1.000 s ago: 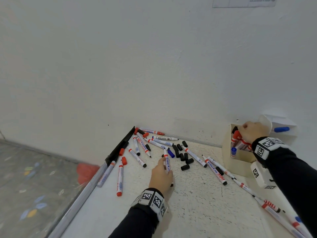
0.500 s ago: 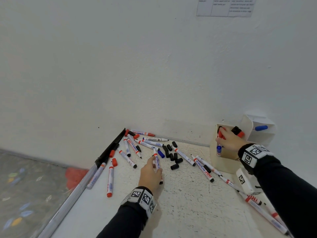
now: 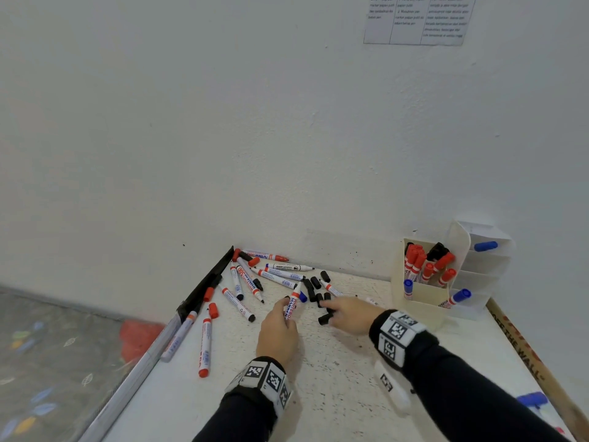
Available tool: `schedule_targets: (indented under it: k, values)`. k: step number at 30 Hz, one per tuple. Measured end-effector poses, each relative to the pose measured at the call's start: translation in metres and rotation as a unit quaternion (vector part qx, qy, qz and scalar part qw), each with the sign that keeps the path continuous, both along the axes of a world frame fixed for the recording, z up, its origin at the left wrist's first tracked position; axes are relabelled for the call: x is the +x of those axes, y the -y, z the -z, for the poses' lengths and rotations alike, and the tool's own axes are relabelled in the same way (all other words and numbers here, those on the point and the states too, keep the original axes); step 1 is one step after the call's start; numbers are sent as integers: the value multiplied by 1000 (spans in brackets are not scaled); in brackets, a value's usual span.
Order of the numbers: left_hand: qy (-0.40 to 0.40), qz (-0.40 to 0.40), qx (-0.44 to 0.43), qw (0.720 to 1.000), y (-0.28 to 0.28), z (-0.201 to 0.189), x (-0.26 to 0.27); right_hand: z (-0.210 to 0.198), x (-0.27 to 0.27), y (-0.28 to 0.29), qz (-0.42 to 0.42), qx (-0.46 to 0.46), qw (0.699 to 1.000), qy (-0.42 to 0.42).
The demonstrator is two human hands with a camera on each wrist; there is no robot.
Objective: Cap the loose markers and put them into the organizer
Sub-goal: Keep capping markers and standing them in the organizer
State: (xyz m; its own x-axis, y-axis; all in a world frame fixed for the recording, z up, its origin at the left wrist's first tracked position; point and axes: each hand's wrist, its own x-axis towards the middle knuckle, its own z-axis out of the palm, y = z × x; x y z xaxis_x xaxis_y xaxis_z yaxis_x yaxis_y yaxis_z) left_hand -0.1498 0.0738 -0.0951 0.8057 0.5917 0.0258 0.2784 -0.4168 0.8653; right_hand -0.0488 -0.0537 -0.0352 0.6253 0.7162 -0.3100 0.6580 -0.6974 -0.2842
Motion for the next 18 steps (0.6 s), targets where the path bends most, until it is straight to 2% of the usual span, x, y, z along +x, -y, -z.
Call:
schedule_targets:
  k: [2, 4, 6, 11, 13, 15, 18]
  values:
    - [0, -3, 7, 1000, 0, 2, 1, 20, -2, -3, 11, -10, 1000, 4]
    - [-4, 6, 15, 1000, 1, 1, 1, 31, -3, -1, 34, 25, 999, 25]
    - [-8, 19, 20, 1000, 1, 0, 1, 35, -5, 2, 57, 59, 996, 40]
    - [-27, 28, 36, 999, -1, 0, -2, 35, 1, 6, 101, 49, 992, 51]
    - [-34, 38, 40, 998, 0, -1, -3, 33, 3, 7, 152, 101, 983, 34]
    - [-44, 41, 52, 997, 0, -2, -4, 30, 4, 9, 196, 196, 961, 16]
    - [-43, 48, 61, 996, 1, -3, -5, 25, 4, 9, 172, 253, 951, 43]
